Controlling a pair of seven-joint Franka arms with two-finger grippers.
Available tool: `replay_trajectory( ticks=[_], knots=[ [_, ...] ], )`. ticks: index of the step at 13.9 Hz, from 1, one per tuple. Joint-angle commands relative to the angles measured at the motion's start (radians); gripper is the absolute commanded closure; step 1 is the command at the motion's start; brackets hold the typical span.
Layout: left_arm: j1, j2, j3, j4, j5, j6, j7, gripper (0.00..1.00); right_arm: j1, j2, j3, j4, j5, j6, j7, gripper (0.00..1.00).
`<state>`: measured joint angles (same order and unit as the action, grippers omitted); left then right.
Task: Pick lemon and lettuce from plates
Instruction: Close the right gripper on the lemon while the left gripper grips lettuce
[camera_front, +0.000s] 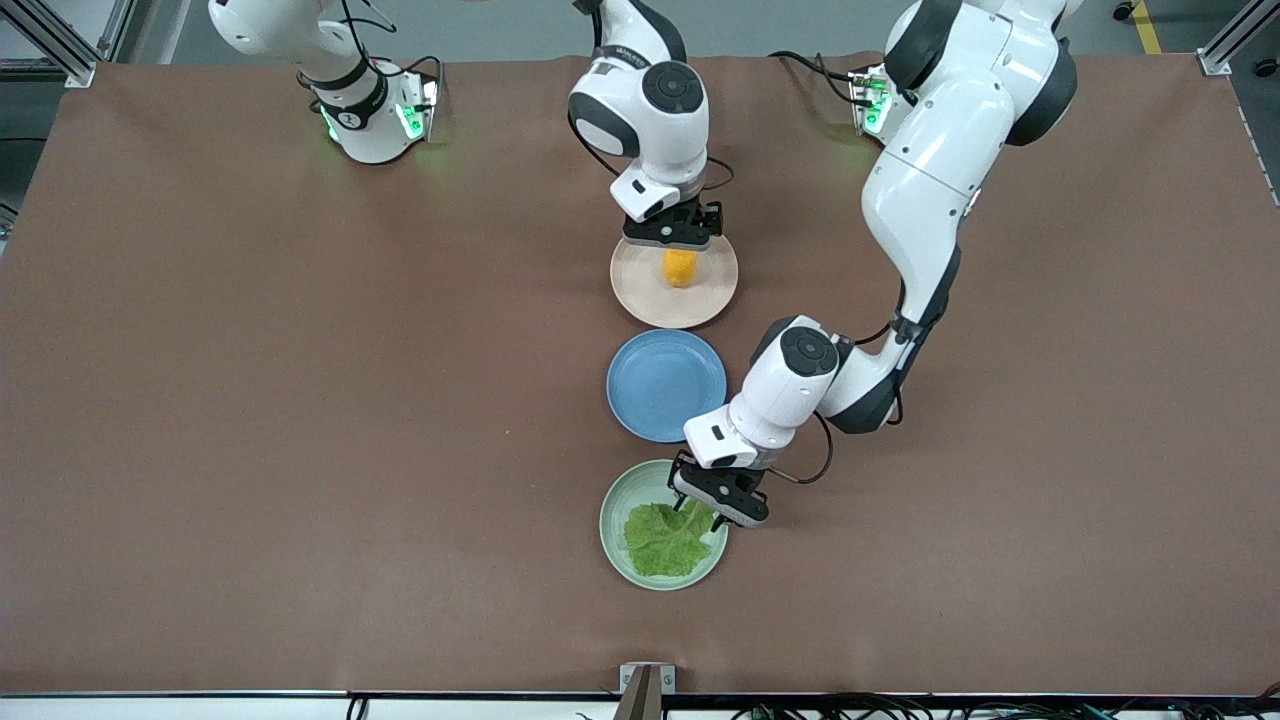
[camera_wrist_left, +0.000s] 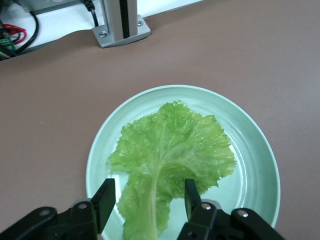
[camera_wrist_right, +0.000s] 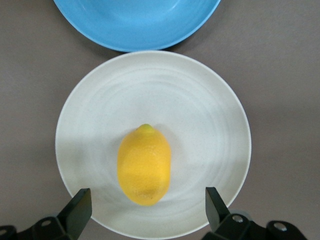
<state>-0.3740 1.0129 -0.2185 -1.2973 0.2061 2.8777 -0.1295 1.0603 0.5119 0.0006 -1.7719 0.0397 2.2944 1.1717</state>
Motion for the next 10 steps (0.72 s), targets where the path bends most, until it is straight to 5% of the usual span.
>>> replay_trajectory(
  ticks=[1,8,9,10],
  knots=[
    [-0.051,0.044,0.054,0.043,0.019,0.052,0.005,0.44,0.027,0.069,-0.014,0.057,0.009,0.002,0.013,0.0],
    [-0.063,0.073,0.079,0.035,0.018,0.068,0.004,0.86,0.035,0.154,-0.019,0.066,0.0,0.099,0.028,0.0],
    [-0.063,0.073,0.079,0.032,0.016,0.069,0.002,0.88,0.035,0.157,-0.021,0.065,-0.003,0.099,0.028,0.03],
    [-0.06,0.066,0.077,0.029,0.012,0.068,0.002,0.94,0.035,0.16,-0.021,0.065,-0.004,0.097,0.028,0.18]
  ],
)
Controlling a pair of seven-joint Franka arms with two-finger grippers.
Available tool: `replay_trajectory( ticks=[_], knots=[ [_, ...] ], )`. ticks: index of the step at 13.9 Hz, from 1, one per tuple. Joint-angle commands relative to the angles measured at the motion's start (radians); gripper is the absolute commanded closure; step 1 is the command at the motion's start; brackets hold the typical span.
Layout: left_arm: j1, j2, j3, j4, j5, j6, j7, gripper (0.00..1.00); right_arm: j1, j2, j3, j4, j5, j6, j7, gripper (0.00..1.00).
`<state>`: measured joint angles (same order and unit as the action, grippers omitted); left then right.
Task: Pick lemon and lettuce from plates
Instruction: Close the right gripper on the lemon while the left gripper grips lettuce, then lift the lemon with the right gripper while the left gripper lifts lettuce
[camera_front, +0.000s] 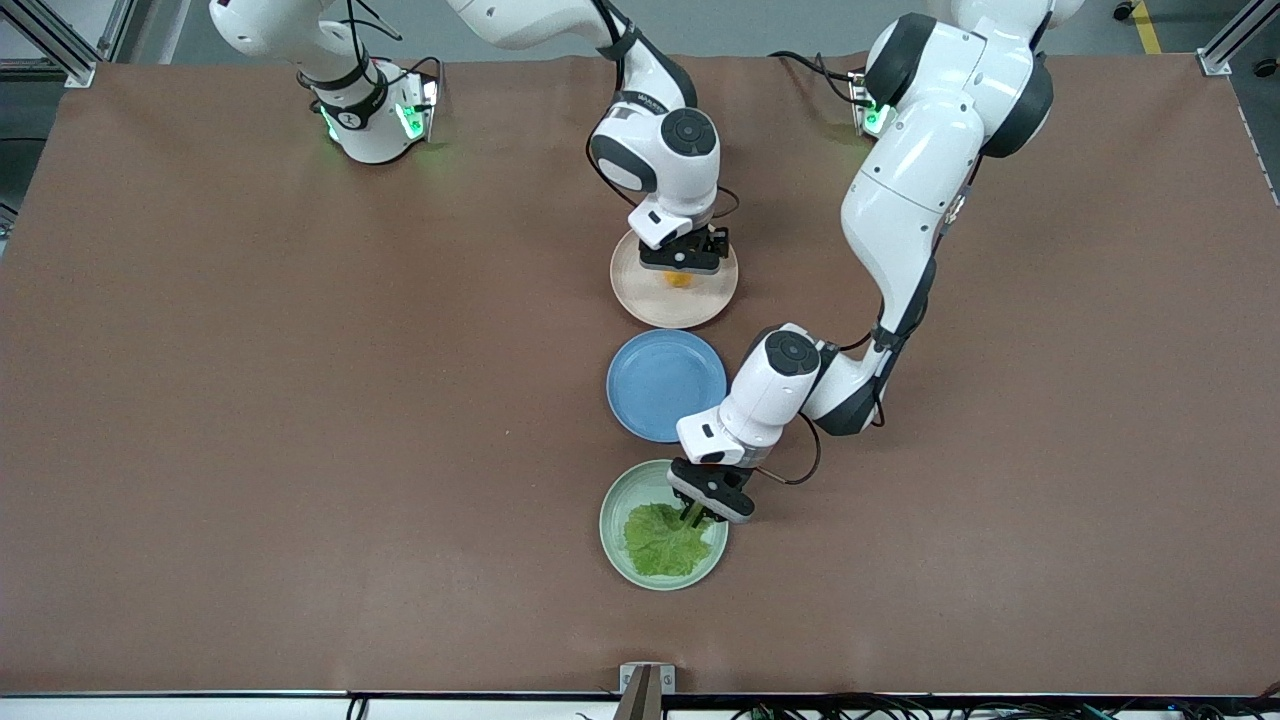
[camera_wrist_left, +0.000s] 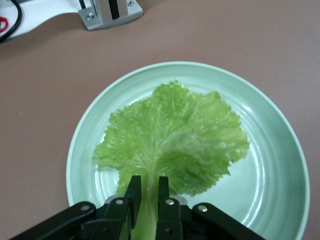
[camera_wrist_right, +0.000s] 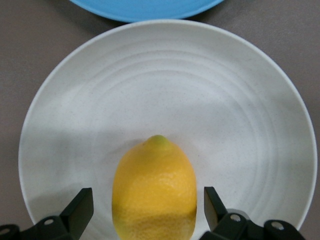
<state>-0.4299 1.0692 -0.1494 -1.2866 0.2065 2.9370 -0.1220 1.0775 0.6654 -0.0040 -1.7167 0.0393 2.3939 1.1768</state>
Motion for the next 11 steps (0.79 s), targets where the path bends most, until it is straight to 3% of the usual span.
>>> replay_trajectory(
  ticks=[1,4,7,11],
  knots=[
    [-0.001,0.008,0.008,0.018,0.01,0.008,-0.01,0.98,0.016,0.008,-0.016,0.009,-0.004,-0.005,0.023,0.36],
    [0.0,-0.02,-0.001,0.018,0.008,-0.004,-0.016,1.0,0.015,0.002,-0.017,0.011,-0.004,-0.012,0.02,0.85],
    [0.002,-0.118,-0.015,0.019,-0.054,-0.158,-0.018,1.0,0.007,-0.029,-0.024,0.012,-0.006,-0.039,0.015,0.9],
    [0.031,-0.273,-0.018,0.012,-0.17,-0.427,-0.015,1.0,-0.03,-0.229,-0.12,0.012,-0.004,-0.235,-0.031,0.9]
  ],
)
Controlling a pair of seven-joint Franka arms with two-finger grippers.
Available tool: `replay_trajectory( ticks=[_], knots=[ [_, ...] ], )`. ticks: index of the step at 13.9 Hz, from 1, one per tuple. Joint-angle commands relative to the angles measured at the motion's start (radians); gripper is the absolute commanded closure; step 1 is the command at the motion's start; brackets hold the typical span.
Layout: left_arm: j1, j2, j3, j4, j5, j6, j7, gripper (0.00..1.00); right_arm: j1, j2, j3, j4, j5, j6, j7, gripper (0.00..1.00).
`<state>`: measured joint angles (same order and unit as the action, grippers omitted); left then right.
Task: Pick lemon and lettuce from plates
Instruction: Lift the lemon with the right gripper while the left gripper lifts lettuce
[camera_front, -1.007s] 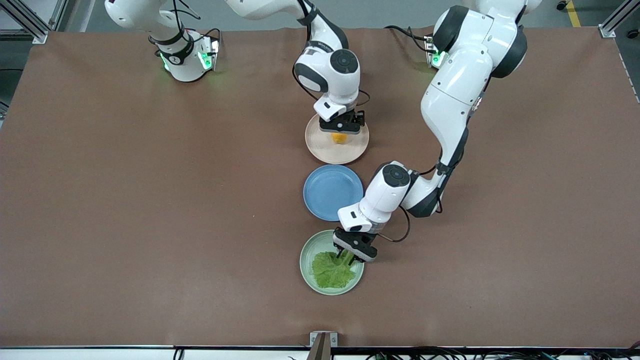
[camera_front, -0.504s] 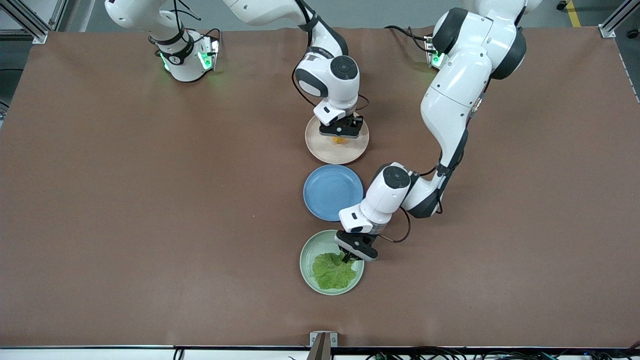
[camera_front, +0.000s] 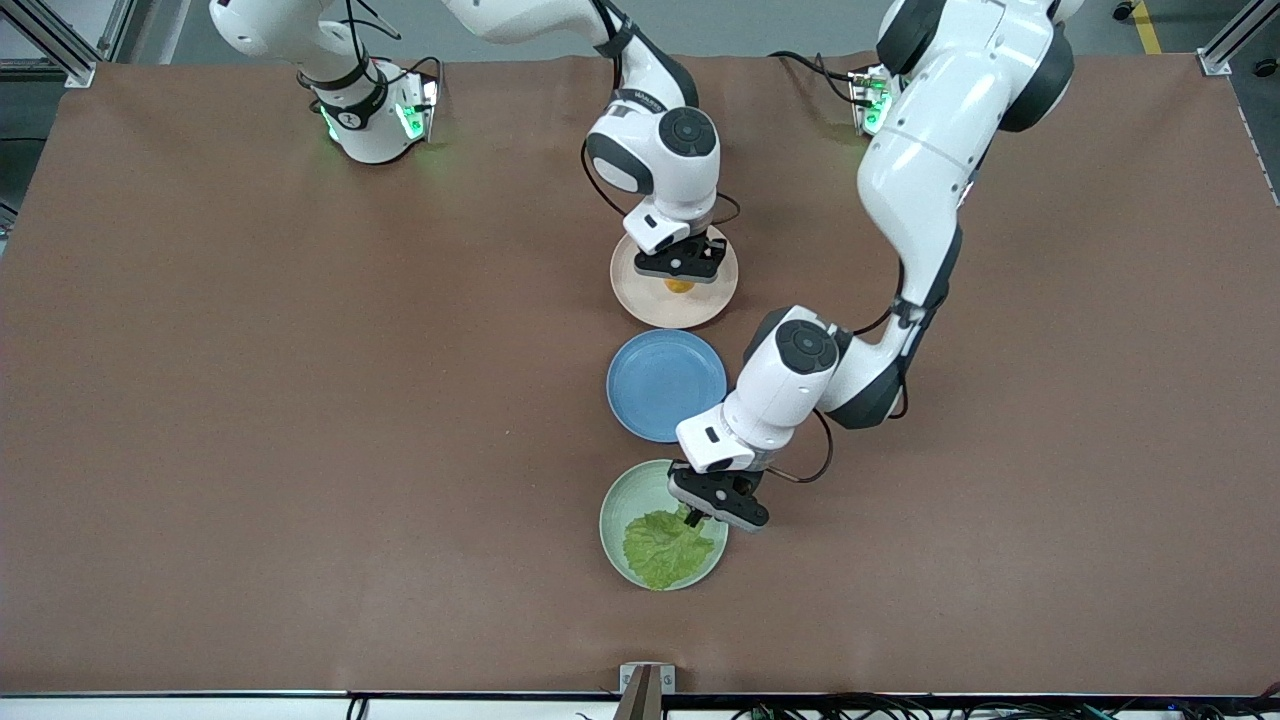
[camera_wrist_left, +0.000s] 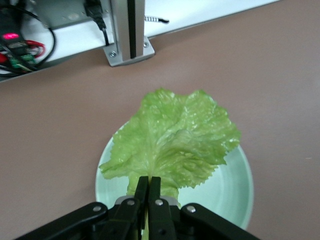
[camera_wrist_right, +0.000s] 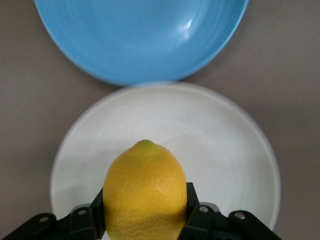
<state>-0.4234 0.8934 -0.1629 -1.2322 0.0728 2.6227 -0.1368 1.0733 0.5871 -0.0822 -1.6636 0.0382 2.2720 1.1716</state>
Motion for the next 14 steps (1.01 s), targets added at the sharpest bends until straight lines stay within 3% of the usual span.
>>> replay_trajectory(
  ticks=[1,5,8,11,14],
  knots=[
    [0.052,-0.135,-0.006,-0.058,-0.036,-0.174,0.009,1.0,-0.057,-0.208,-0.063,-0.041,0.0,-0.191,-0.08,0.9],
    [0.159,-0.331,-0.009,-0.232,-0.033,-0.366,0.029,0.99,-0.264,-0.378,-0.067,-0.071,0.003,-0.451,-0.298,0.91],
    [0.262,-0.442,-0.004,-0.425,-0.021,-0.392,0.126,0.97,-0.474,-0.482,-0.067,-0.165,0.003,-0.47,-0.534,0.91],
    [0.354,-0.461,-0.001,-0.516,-0.019,-0.38,0.152,0.97,-0.709,-0.486,-0.067,-0.179,0.003,-0.46,-0.839,0.91],
    [0.4,-0.49,0.003,-0.671,0.016,-0.215,0.151,0.96,-0.867,-0.437,-0.067,-0.2,0.003,-0.361,-1.018,0.9]
  ],
)
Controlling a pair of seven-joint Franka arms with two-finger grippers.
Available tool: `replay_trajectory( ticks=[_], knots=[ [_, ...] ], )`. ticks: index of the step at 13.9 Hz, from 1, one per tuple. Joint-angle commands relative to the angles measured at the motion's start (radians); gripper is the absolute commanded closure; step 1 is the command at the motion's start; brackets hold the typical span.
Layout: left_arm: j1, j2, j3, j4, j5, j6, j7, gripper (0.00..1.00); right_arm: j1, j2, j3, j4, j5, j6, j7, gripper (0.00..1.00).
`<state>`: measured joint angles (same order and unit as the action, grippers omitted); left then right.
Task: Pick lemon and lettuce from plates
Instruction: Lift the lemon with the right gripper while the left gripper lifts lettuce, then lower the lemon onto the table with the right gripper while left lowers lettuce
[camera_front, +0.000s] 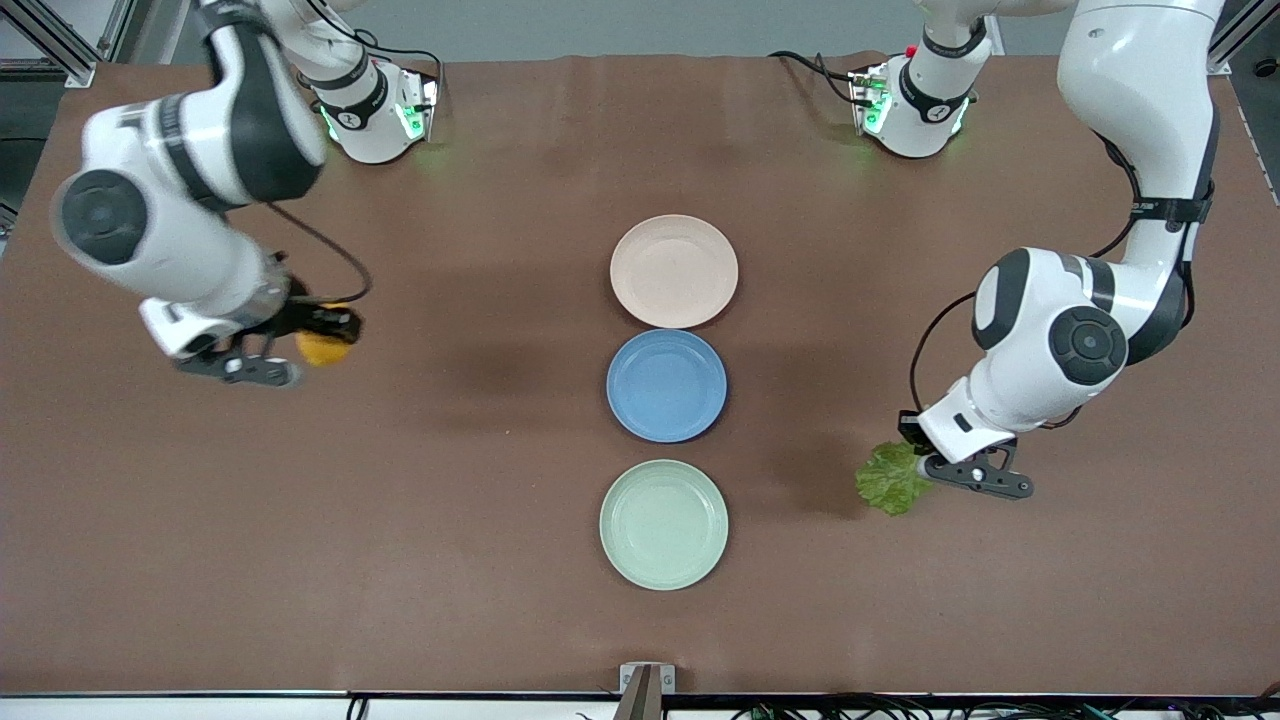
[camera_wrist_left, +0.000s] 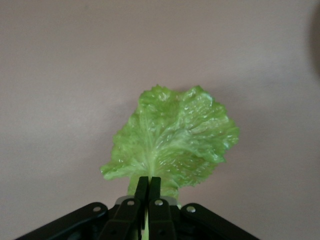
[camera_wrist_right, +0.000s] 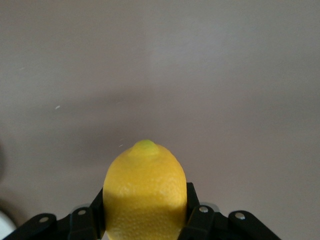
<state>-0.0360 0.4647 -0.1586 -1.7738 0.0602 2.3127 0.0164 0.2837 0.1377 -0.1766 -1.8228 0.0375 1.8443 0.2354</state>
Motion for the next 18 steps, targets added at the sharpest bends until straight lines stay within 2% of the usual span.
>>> replay_trajectory(
  ticks=[1,5,6,8,10,11,13,14,15,16,18],
  knots=[
    [0.043,-0.06,-0.005,-0.153,0.076,0.121,-0.004,0.96,-0.119,0.038,0.028,-0.058,0.004,0.131,-0.149,0.9],
    [0.076,-0.043,-0.002,-0.265,0.104,0.281,-0.003,0.96,-0.224,0.212,0.028,-0.07,0.011,0.347,-0.298,0.9],
    [0.079,-0.035,-0.001,-0.268,0.134,0.292,-0.003,0.96,-0.239,0.25,0.029,-0.064,0.015,0.377,-0.32,0.9],
    [0.117,-0.021,-0.005,-0.265,0.22,0.294,-0.006,0.96,-0.253,0.33,0.029,-0.033,0.018,0.426,-0.321,0.9],
    [0.119,-0.014,-0.007,-0.263,0.225,0.295,-0.018,0.95,-0.27,0.4,0.035,-0.003,0.04,0.447,-0.32,0.9],
    [0.116,-0.012,-0.01,-0.263,0.225,0.295,-0.026,0.94,-0.27,0.428,0.034,0.02,0.08,0.446,-0.323,0.9],
    [0.113,-0.009,-0.012,-0.263,0.224,0.295,-0.024,0.87,-0.27,0.473,0.035,0.054,0.111,0.446,-0.34,0.9],
    [0.113,-0.009,-0.012,-0.263,0.224,0.295,-0.024,0.71,-0.27,0.491,0.034,0.069,0.111,0.446,-0.341,0.9],
    [0.114,-0.009,-0.012,-0.262,0.219,0.295,-0.027,0.19,-0.271,0.5,0.034,0.082,0.111,0.446,-0.341,0.9],
    [0.12,-0.012,-0.016,-0.26,0.214,0.294,-0.024,0.0,-0.271,0.505,0.035,0.086,0.111,0.446,-0.341,0.88],
    [0.114,-0.024,-0.033,-0.242,0.184,0.286,-0.056,0.0,-0.273,0.516,0.035,0.086,0.114,0.447,-0.341,0.86]
  ],
)
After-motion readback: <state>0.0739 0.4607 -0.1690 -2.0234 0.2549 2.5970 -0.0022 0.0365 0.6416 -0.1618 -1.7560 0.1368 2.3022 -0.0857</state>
